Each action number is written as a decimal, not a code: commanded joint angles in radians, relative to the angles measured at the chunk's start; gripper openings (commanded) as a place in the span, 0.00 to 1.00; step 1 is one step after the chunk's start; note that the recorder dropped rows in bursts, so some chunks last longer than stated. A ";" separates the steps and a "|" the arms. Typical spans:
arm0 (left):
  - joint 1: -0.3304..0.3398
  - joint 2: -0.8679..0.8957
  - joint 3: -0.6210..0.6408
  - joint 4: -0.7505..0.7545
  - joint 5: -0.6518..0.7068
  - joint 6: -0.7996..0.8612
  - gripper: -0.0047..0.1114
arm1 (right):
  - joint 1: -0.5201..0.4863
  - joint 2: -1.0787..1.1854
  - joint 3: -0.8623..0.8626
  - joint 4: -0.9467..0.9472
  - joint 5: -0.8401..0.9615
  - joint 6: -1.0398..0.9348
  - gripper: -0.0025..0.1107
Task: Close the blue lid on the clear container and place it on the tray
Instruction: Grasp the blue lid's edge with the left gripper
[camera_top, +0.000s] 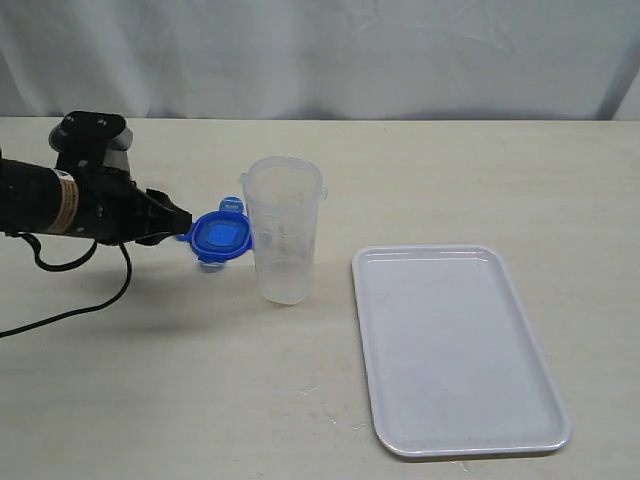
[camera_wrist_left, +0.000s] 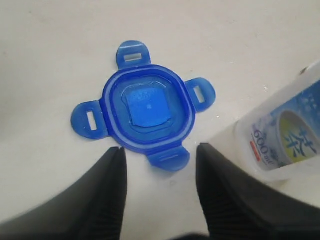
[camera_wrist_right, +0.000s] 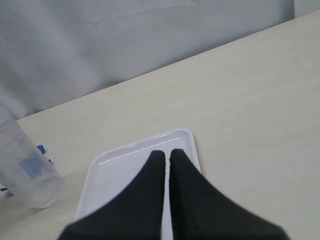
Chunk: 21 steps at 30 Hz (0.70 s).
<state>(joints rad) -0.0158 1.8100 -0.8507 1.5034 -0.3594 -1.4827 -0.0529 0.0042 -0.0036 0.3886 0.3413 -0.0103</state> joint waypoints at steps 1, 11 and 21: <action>-0.062 -0.007 -0.030 0.028 0.146 -0.041 0.40 | -0.003 -0.004 0.004 0.001 0.002 0.001 0.06; -0.101 -0.005 -0.071 0.017 0.291 -0.067 0.40 | -0.003 -0.004 0.004 0.001 0.002 0.001 0.06; -0.101 -0.005 -0.085 0.100 0.307 -0.076 0.40 | -0.003 -0.004 0.004 0.001 0.002 0.001 0.06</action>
<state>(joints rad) -0.1092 1.8100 -0.9217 1.5715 -0.0699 -1.5490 -0.0529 0.0042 -0.0036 0.3886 0.3413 -0.0103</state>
